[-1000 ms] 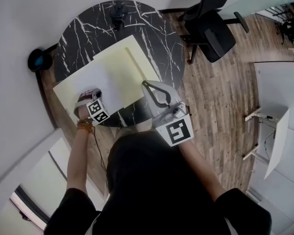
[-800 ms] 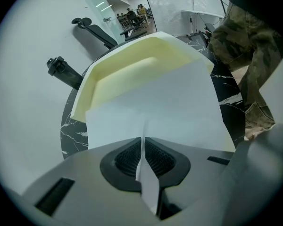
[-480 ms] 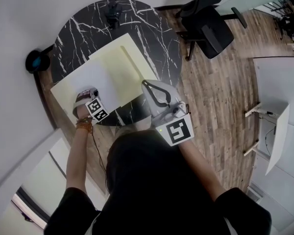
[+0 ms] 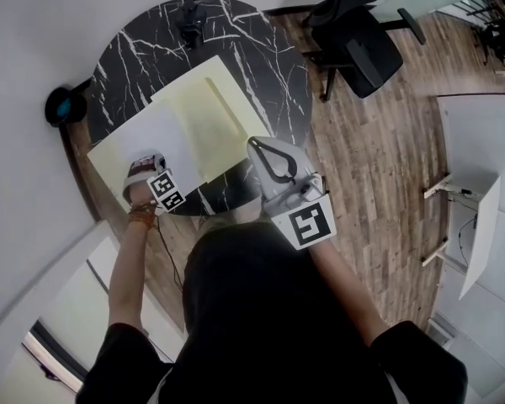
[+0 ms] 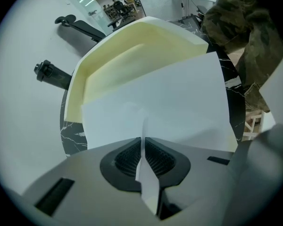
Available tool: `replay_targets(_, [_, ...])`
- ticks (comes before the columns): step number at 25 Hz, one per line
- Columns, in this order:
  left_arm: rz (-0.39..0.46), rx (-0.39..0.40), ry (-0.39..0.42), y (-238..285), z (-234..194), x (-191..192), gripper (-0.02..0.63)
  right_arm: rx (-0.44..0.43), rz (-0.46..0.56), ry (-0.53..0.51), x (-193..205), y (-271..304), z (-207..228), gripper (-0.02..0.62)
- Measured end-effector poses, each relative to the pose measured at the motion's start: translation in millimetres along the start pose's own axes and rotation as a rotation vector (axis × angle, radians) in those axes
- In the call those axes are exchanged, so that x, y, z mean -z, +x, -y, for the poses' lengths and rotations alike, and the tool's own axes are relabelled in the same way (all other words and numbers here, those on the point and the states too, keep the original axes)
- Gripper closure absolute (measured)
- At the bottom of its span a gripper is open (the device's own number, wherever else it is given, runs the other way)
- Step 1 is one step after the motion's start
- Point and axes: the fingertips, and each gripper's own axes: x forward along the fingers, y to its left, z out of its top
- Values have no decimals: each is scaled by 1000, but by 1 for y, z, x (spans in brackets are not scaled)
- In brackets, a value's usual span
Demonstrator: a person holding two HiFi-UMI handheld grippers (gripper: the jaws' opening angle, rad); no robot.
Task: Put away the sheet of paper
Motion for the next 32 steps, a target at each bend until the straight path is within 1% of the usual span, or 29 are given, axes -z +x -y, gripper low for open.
replay_targets(3, [-13, 0, 23, 3, -3, -9, 567, 9, -10, 0, 2, -3, 3, 595])
replay_targets(6, [-18, 21, 15, 9, -4, -13, 566, 17, -5, -7, 1, -4, 5, 595])
replay_targets(8, [-10, 44, -18, 10, -3, -16, 566, 21, -14, -3, 3, -7, 6, 595])
replay_targets(12, [20, 103, -137, 9, -1, -19, 568, 33, -15, 10, 5, -11, 8, 595])
replay_targets(14, [24, 116, -169, 7, 0, -20, 567, 32, -15, 8, 6, -12, 7, 595])
replay_targets(17, [17, 122, -194, 6, 0, -24, 568, 25, -4, 1, 5, -11, 7, 595])
replay_targets(22, [7, 162, -238, 10, 4, -27, 568, 13, -13, 0, 7, -10, 5, 595])
replay_targets(27, [30, 201, -272, 6, 5, -36, 569, 20, -17, 8, 10, -13, 8, 595])
replay_targets(32, [44, 221, -303, -4, 5, -37, 572, 23, -19, 14, 11, -17, 10, 595])
